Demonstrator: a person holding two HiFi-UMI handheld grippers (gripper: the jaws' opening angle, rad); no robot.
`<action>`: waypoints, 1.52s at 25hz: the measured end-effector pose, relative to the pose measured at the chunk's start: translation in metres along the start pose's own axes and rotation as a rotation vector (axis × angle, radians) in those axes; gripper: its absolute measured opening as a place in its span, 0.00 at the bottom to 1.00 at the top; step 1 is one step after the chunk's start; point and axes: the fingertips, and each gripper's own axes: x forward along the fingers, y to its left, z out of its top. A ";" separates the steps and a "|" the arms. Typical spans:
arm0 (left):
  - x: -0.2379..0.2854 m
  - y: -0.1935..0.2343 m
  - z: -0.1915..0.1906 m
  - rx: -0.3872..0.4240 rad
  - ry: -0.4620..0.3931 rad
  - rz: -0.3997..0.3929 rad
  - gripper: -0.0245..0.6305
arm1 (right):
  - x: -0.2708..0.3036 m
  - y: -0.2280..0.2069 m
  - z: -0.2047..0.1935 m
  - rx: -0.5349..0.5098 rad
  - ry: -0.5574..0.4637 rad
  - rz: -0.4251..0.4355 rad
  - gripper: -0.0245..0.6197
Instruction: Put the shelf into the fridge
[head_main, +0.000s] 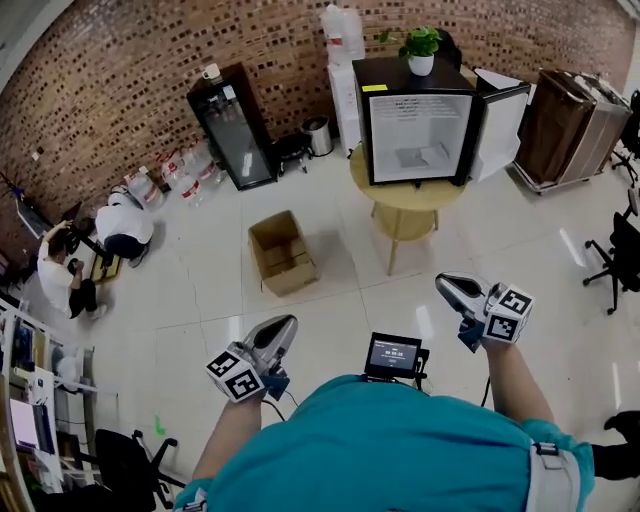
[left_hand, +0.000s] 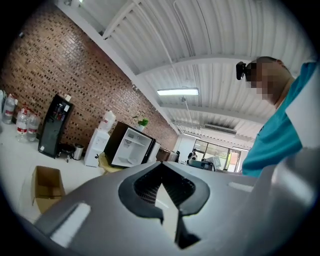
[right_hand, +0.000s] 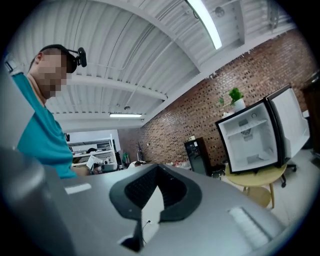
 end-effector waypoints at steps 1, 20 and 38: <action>-0.023 0.003 0.008 0.013 0.001 0.000 0.04 | 0.015 0.017 -0.004 0.014 -0.004 -0.004 0.04; -0.108 -0.060 0.036 0.073 -0.104 0.061 0.04 | 0.038 0.119 -0.016 -0.016 0.071 0.061 0.04; -0.089 -0.061 0.021 0.107 -0.093 0.084 0.04 | 0.038 0.102 -0.009 -0.107 0.069 0.108 0.04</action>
